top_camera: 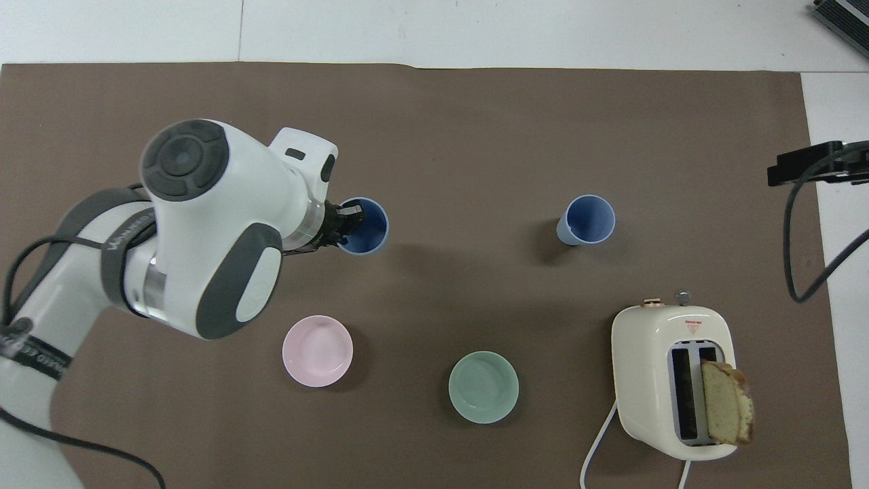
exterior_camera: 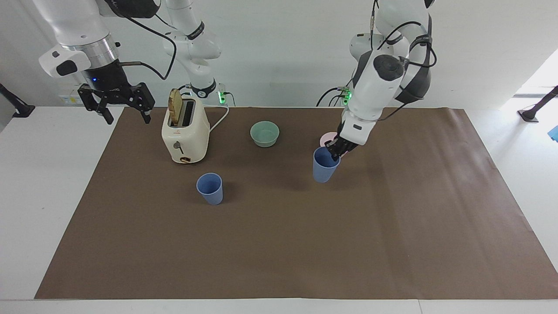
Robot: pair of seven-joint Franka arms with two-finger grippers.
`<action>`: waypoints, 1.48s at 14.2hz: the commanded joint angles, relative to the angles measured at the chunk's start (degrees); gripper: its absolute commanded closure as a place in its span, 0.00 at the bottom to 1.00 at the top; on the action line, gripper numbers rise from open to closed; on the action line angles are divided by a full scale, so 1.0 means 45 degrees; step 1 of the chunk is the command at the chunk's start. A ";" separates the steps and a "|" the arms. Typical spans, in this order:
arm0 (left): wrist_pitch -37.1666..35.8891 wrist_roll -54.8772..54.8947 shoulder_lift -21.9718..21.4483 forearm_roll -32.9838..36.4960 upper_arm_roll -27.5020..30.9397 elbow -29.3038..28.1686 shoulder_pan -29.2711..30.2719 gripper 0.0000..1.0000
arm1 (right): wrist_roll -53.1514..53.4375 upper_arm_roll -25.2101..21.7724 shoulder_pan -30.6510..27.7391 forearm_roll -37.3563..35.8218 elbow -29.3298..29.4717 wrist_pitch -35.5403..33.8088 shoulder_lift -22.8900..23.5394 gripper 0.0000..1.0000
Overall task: Stack blue cups with both arms
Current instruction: 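Carry the blue cup with the left gripper toward the table center and set it down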
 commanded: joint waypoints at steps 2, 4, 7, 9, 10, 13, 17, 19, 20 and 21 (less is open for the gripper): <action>0.1047 -0.0477 0.0900 0.0330 0.0233 -0.0337 -0.0780 1.00 | -0.0098 0.0057 -0.0106 0.0252 -0.0318 -0.0075 -0.0284 0.00; 0.1535 -0.0438 0.0882 0.0330 0.0233 -0.0709 -0.0781 1.00 | -0.0098 0.0057 -0.0126 0.0252 -0.0317 -0.0075 -0.0284 0.00; 0.2100 -0.0457 0.1134 0.0330 0.0233 -0.0710 -0.0878 1.00 | -0.0097 0.0057 -0.0126 0.0252 -0.0317 -0.0075 -0.0284 0.00; 0.2337 -0.0438 0.1214 0.0330 0.0233 -0.0710 -0.0878 1.00 | -0.0078 0.0037 -0.0126 0.0252 -0.0337 -0.0094 -0.0284 0.00; 0.2338 -0.0418 0.1214 0.0330 0.0233 -0.0710 -0.0878 1.00 | -0.0078 0.0037 -0.0126 0.0252 -0.0337 -0.0095 -0.0284 0.00; 0.2396 -0.0379 0.1214 0.0330 0.0233 -0.0827 -0.0878 1.00 | -0.0098 0.0057 -0.0165 0.0252 -0.0337 -0.0114 -0.0304 0.00; 0.2377 -0.0281 0.1214 0.0330 0.0233 -0.0847 -0.0859 0.38 | -0.0078 0.0057 -0.0106 0.0252 -0.0337 -0.0173 -0.0304 0.00; 0.2164 -0.0301 0.1214 0.0330 0.0272 -0.0769 -0.0859 0.11 | -0.0078 0.0057 -0.0106 0.0232 -0.0356 -0.0173 -0.0304 0.00; 0.2065 -0.0301 0.1194 0.0350 0.0330 -0.0730 -0.0859 0.00 | -0.0078 0.0057 -0.0087 0.0232 -0.0376 -0.0173 -0.0323 0.00; 0.1851 -0.0301 0.1078 0.0427 0.0350 -0.0672 -0.0781 0.00 | -0.0059 0.0057 -0.0067 0.0232 -0.0453 -0.0134 -0.0343 0.00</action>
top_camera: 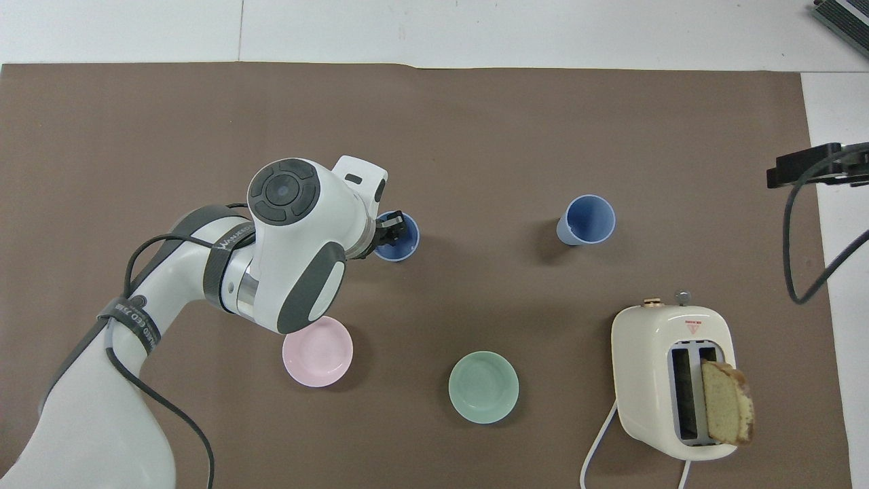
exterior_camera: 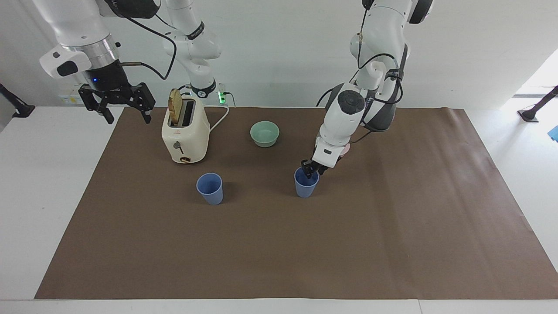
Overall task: Stack blue cups with both arms
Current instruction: 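Carry the blue cup with the left gripper toward the table center and set it down, then withdraw the left gripper while the right gripper reaches the other blue cup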
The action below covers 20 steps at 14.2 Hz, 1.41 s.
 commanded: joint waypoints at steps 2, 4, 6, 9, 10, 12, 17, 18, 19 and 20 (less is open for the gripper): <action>-0.1197 0.0015 -0.0560 0.1118 0.0273 0.0308 0.0068 0.00 | -0.0020 0.0053 0.0201 0.0271 -0.1112 0.0368 -0.0478 0.00; -0.1416 0.0229 -0.0892 0.1160 0.0293 0.0330 0.0554 0.00 | -0.0058 0.0073 0.0242 0.0271 -0.1873 0.1381 -0.0459 0.00; -0.1980 0.1201 -0.1321 0.1160 0.0293 0.0330 0.1101 0.00 | -0.0020 0.0112 0.0670 0.0290 -0.2557 0.1989 -0.0303 0.00; -0.3151 0.2977 -0.2258 0.1160 0.0274 0.0232 0.2116 0.00 | -0.0020 0.0151 0.0982 0.0446 -0.3495 0.3356 0.0087 0.00; -0.3542 0.3642 -0.2570 0.1141 0.0274 0.0232 0.2429 0.00 | 0.0000 0.0132 0.1042 0.0814 -0.3749 0.3668 0.0301 0.00; -0.4381 0.4873 -0.3021 0.1141 0.0274 0.0251 0.2957 0.00 | 0.0020 0.0151 0.1082 0.0935 -0.4161 0.4293 0.0944 0.00; -0.5731 0.7979 -0.3919 0.1102 0.0313 0.0349 0.4304 0.00 | 0.0020 0.0151 0.1512 0.0935 -0.4415 0.5484 0.2313 0.00; -0.5888 0.8564 -0.4037 0.1082 0.0313 0.0388 0.4539 0.00 | 0.0000 0.0132 0.1512 0.0935 -0.4609 0.5894 0.2412 0.00; -0.6083 0.9131 -0.4116 0.1082 0.0332 0.0446 0.4735 0.00 | -0.0019 0.0131 0.1512 0.0935 -0.4921 0.6226 0.2471 0.00; -0.6414 0.9562 -0.4194 0.1082 0.0332 0.0660 0.4756 0.00 | -0.0058 0.0131 0.1512 0.0935 -0.5156 0.6694 0.2606 0.00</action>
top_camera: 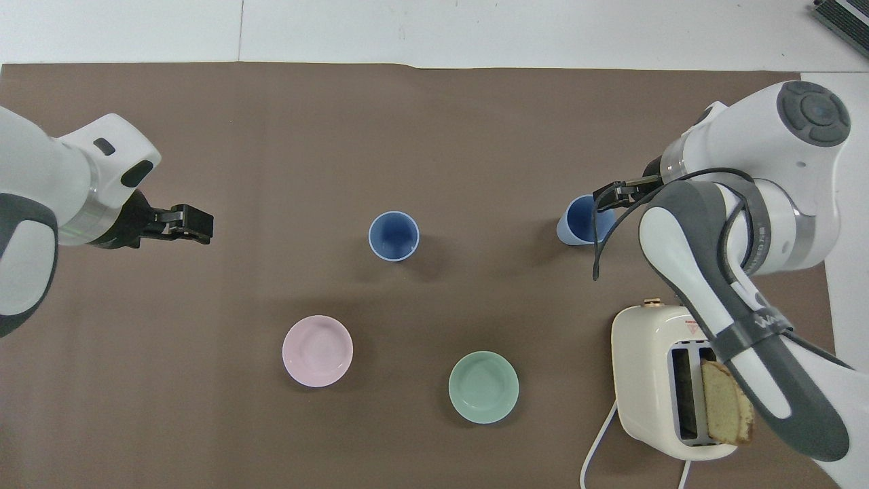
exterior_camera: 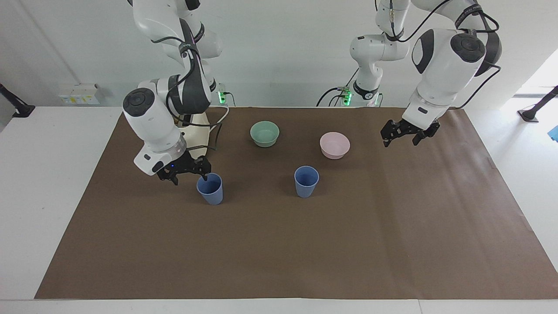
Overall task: Stack blue cups with both arms
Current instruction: 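Withdraw the left gripper while the right gripper reaches the other blue cup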
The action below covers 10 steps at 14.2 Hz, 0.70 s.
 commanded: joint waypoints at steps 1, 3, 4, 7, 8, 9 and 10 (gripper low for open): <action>-0.1009 0.1309 -0.0344 0.0172 -0.0050 0.0400 0.0318 0.00 | -0.0051 0.0005 -0.0058 0.0228 -0.0833 0.1070 0.0108 0.00; -0.1576 0.2169 -0.0363 0.0172 0.0359 0.1159 0.0280 0.00 | -0.0128 0.0005 -0.0058 0.0209 -0.0932 0.1248 0.0362 0.00; -0.1985 0.2424 -0.0363 0.0191 0.0360 0.1589 0.0299 0.00 | -0.0129 0.0024 -0.0058 0.0209 -0.0990 0.1268 0.0402 0.00; -0.2750 0.2544 -0.0596 0.0192 0.0809 0.2160 0.0299 0.00 | -0.0188 0.0005 0.0039 0.0189 -0.1030 0.1268 0.0578 0.34; -0.2616 0.2563 -0.0830 0.0172 0.0752 0.2005 0.0280 0.00 | -0.0091 0.0024 0.0039 0.0189 -0.1011 0.1268 0.0578 0.63; -0.2634 0.2448 -0.0871 0.0172 0.0790 0.2004 0.0299 0.00 | 0.0007 0.0024 0.0059 0.0189 -0.0991 0.1268 0.0578 0.87; -0.2614 0.2408 -0.0871 0.0172 0.0790 0.1984 0.0319 0.00 | 0.0008 0.0005 0.0233 0.0209 -0.0933 0.1268 0.0636 1.00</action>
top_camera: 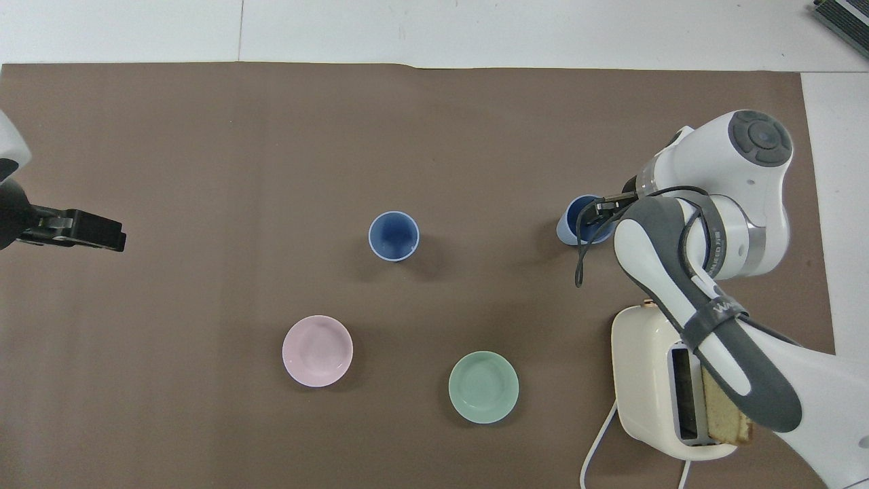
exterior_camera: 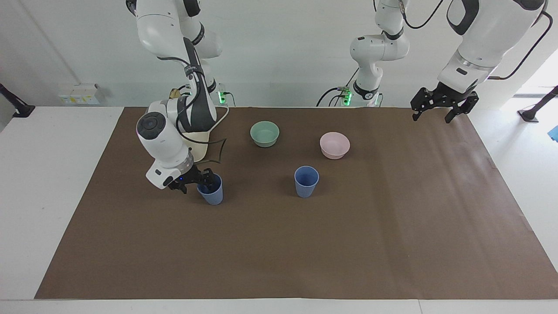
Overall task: Stack blue cups with both arms
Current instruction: 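Grasp the blue cup with the right gripper and lift it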
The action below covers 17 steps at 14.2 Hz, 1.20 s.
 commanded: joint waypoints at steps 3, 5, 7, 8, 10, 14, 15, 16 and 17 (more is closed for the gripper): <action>-0.0380 0.0054 -0.0191 0.0172 0.0021 0.0158 0.0330 0.00 | 0.0011 0.0016 0.0284 0.0208 0.0036 0.0222 -0.0027 1.00; -0.0515 0.0073 -0.0327 0.0191 0.0080 0.0236 0.0350 0.00 | -0.0028 0.0016 0.0324 0.0208 0.0192 0.0222 -0.0027 1.00; -0.0400 0.0073 -0.0464 0.0191 -0.0037 0.0393 0.0350 0.00 | -0.0106 0.0016 0.0382 0.0208 0.0367 0.0222 -0.0027 1.00; -0.0360 0.0054 -0.0600 0.0172 -0.0037 0.0296 0.0350 0.00 | -0.0126 0.0016 0.0383 0.0208 0.0523 0.0067 -0.0046 1.00; -0.0535 0.0054 -0.0640 0.0172 -0.0037 0.0256 0.0292 0.00 | -0.0048 0.0036 0.0402 0.0227 0.1127 -0.0555 -0.0182 1.00; -0.0866 0.0152 -0.0602 0.0230 -0.0057 0.0372 0.0272 0.00 | 0.0984 0.0463 0.0597 0.0188 0.3313 -0.2900 -0.0261 1.00; -0.1042 0.0152 -0.0524 0.0250 -0.0057 0.0470 0.0272 0.00 | 0.1451 0.0543 0.0655 0.0188 0.3762 -0.3174 -0.0261 1.00; -0.0986 0.0094 -0.0388 0.0114 -0.0057 0.0606 0.0369 0.00 | 0.2036 0.0602 0.0907 0.0130 0.4018 -0.3370 -0.0261 1.00; -0.1004 0.0093 -0.0193 0.0036 0.0001 0.0994 0.0370 0.00 | 0.2622 0.0602 0.1355 0.0033 0.4156 -0.3411 -0.0242 1.00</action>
